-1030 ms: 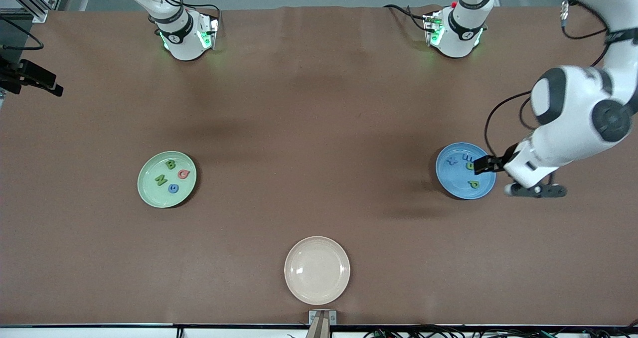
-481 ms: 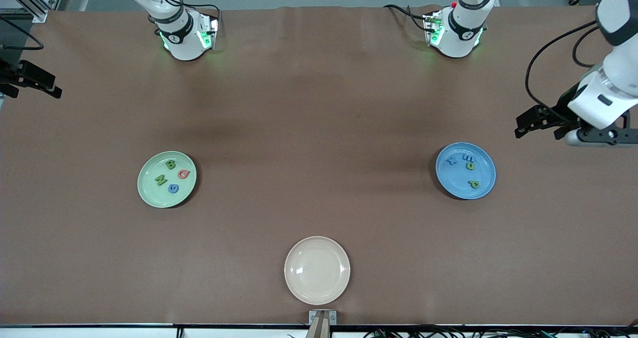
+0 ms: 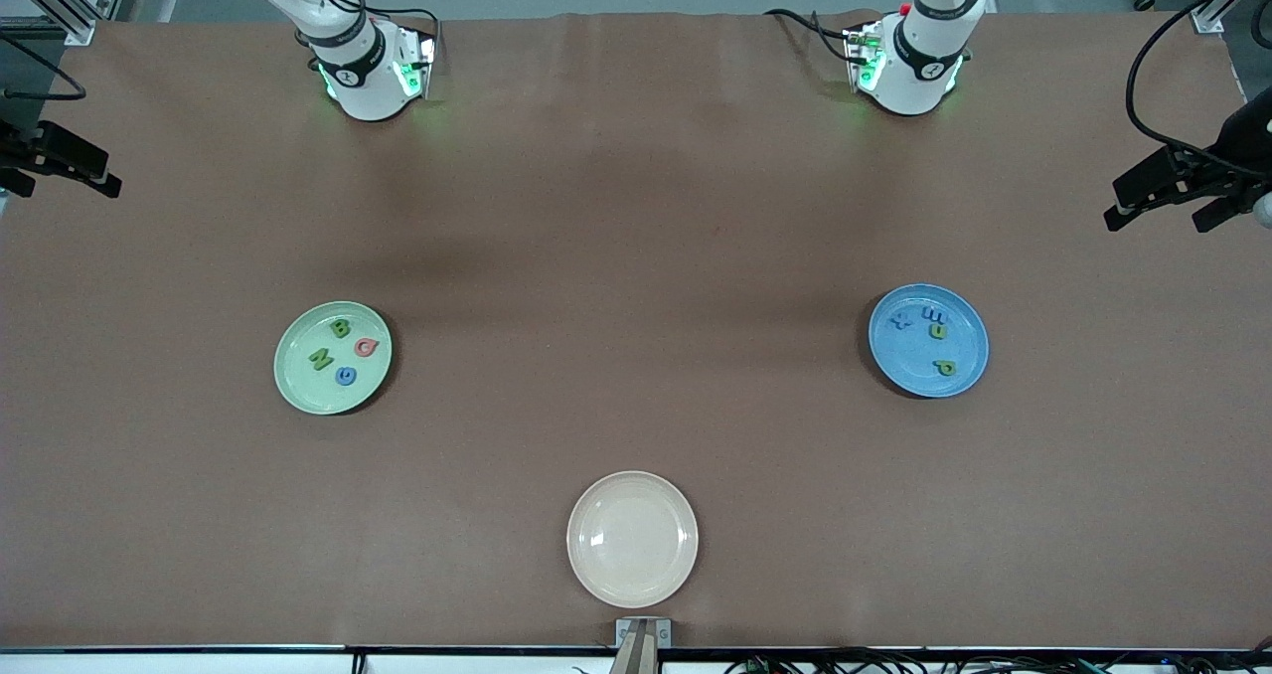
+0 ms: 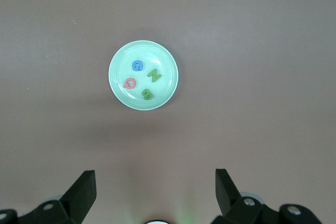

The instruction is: Sort upper and lower case letters into plates

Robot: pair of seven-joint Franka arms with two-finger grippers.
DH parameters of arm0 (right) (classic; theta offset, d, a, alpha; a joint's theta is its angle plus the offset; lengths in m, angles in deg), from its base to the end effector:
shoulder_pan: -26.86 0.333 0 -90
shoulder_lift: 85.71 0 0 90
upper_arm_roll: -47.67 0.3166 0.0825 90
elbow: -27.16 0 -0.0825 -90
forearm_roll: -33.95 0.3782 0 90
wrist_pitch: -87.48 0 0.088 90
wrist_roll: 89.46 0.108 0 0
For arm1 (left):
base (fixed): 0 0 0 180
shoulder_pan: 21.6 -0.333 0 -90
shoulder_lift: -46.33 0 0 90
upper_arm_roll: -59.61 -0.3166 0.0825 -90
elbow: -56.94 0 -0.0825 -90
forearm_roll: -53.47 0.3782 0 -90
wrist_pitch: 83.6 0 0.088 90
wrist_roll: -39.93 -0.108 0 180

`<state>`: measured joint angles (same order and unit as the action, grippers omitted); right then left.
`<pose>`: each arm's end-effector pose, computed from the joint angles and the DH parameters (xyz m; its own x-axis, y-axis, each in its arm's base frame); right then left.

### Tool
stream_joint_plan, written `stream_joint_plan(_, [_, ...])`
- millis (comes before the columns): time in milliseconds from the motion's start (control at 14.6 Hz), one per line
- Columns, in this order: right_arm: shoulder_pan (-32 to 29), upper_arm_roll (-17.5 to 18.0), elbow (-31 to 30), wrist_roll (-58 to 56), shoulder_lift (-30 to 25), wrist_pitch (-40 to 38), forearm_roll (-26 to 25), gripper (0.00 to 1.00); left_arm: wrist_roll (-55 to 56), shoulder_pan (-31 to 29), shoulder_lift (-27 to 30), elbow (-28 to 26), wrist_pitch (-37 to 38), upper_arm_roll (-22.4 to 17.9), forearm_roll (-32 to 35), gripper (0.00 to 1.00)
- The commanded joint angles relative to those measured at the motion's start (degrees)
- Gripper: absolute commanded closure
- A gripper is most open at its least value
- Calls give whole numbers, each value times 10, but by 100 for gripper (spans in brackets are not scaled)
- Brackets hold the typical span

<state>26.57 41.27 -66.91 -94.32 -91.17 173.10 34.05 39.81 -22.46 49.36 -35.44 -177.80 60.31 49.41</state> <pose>0.5067 -0.0622 0.6349 0.9982 -0.0306 -0.0515 -0.0315 -0.9994 -0.0168 0.5397 -0.0059 0.6404 0.9964 0.0058 0.0845 -0.0001 -0.9975 0.0700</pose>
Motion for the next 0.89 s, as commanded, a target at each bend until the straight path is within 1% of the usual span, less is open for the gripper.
stream_joint_plan(0, [0, -1, -10, -2, -14, -3, -8, 0, -6, 1, -2, 10, 14, 4, -2, 0])
stream_joint_plan(343, [-2, -1, -10, 3, -13, -13, -5, 0, -8, 2, -1, 8, 16, 9, 0, 0])
stream_joint_plan(481, [-2, -2, -7, 3, -12, -15, 1, 0, -4, 2, -1, 8, 15, 19, 27, 0])
stream_joint_plan(824, [-2, -1, -4, 5, -11, -16, 10, 0, -8, 1, -10, 11, 10, 22, 28, 0])
